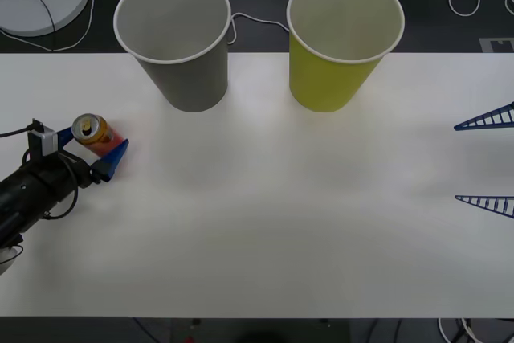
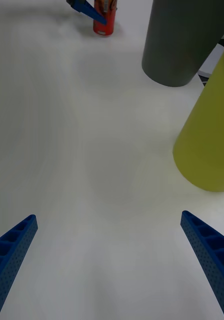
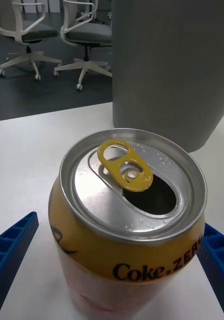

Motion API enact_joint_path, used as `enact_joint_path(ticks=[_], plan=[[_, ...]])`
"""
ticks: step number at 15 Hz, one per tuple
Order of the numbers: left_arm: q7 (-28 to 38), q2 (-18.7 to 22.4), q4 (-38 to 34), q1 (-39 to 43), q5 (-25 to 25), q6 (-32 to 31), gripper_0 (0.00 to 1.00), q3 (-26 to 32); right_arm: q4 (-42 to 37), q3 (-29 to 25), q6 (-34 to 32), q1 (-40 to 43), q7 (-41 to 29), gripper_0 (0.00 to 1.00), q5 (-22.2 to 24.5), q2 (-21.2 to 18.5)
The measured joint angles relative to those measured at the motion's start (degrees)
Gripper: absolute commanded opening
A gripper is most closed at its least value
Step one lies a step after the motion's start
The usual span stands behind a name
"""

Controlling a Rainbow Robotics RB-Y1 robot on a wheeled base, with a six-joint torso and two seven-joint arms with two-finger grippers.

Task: Put the can into the green bin and the plastic bottle into the gray bin

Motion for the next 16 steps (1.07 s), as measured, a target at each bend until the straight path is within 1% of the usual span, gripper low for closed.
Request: enact_joint_path(ticks=[1, 2, 9, 13, 16], plan=[[0.0, 0.0, 0.0, -0.1, 0.0, 0.1, 0.29, 0.0, 0.0, 0.0, 0.0, 0.0, 0.0, 1.00, 0.0, 0.0], [0.0, 0.0, 0.0, -0.1, 0.0, 0.1, 0.00, 0.0, 0.0, 0.0, 0.0, 0.0, 0.0, 1.00, 0.0, 0.0], [-1.0, 0.0, -0.1, -0.1, -0.1, 0.0, 0.00, 0.0, 0.0, 0.0, 0.0, 0.0, 0.0, 1.00, 0.0, 0.0], [-1.5, 0.4, -0.3, 0.3, -0.3, -1.1, 0.00, 0.0, 0.0, 0.0, 0.0, 0.0, 0.0, 1.00, 0.0, 0.0], [-0.6, 2.3, -3.9, 2.5, -2.7, -1.4, 0.00, 0.0, 0.0, 0.0, 0.0, 0.0, 0.0, 1.00, 0.0, 0.0]])
